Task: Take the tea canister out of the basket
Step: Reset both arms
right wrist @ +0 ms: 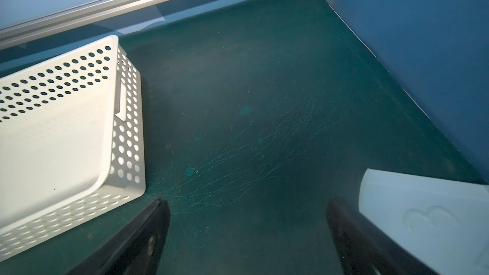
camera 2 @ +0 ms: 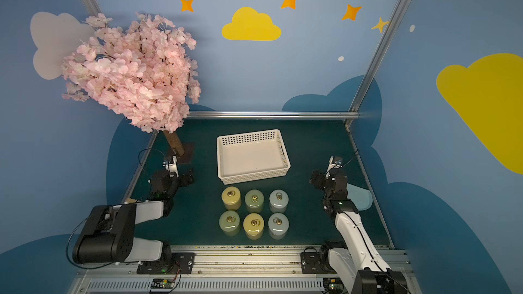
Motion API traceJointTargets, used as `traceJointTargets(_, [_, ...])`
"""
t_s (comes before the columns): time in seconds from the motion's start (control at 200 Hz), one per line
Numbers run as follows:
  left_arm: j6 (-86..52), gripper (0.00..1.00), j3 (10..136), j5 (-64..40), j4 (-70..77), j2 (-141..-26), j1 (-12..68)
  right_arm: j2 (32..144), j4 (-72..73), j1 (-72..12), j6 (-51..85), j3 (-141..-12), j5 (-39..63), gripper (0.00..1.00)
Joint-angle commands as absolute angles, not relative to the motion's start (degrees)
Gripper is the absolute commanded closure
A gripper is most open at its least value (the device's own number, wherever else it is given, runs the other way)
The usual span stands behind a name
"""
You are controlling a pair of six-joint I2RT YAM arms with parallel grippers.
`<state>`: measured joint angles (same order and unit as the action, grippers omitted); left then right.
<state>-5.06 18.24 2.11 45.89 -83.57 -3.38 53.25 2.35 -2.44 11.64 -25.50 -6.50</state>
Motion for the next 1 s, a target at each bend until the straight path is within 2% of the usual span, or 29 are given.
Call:
traceJointTargets(0.0, [-4.14,0.0,20.13,0.6,51.89,-88.14,-3.6,54.46,5.44,-2.26,9.19,-25.67,-4.77,0.02])
traceJointTargets(0.471, [-1.49,0.0,22.72,0.18,46.81,-88.16,-2.22,61.23,14.15,-2.11,2.13,-26.13,-4.57,0.02])
traceJointTargets(0.841, [-1.14,0.0,22.85,0.44,46.41,-88.01,-1.93,75.72,26.43,-0.64,2.62,-26.88,-1.22,0.02])
traceJointTargets(0.996, [-1.11,0.0,22.85,0.53,46.51,-87.99,-1.81,76.69,23.57,-0.62,1.32,-28.83,-0.71,0.02])
